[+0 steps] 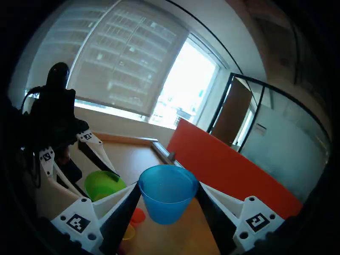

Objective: Pour water

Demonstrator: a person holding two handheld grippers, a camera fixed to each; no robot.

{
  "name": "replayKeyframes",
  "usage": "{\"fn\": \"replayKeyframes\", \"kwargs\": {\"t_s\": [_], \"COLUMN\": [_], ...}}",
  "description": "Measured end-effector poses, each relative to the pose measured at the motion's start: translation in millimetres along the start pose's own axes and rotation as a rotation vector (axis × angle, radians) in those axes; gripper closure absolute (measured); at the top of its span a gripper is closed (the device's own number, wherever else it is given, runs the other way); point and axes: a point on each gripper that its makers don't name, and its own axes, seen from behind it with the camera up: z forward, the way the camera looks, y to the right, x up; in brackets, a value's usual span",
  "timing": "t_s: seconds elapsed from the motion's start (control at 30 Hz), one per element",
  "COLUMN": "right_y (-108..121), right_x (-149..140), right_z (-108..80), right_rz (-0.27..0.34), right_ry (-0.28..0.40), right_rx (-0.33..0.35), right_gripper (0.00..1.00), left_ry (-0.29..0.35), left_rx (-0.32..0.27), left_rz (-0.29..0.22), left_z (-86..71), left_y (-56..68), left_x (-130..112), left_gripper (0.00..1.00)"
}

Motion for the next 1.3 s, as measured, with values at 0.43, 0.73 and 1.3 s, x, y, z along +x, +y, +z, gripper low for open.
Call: {"fn": "replayKeyframes", "kwargs": {"t_s": [0.43,0.73,1.3], "right_y": [-2,-3,-13], "right_x": [-12,-21,-70], "right_z": [-5.2,-7.5,-17.5], "right_rz": [0.211,0.238,0.244], "right_ry": [-0.015,-0.042,-0.135], "right_rx": [0.017,0.021,0.043], "right_gripper": [0.08,0.08,0.08], "left_ry": [-0.023,-0.049,-0.141], "left_rx": [0.002,-0.009,-0.033], "left_rz": [-0.01,-0.013,0.005], "left_z": [-0.9,0.5,3.6], "left_y": [-0.6,1.3,12.4], "left_x": [-5,-11,-44], "left_gripper": [0.11,0.11,0.11]}}
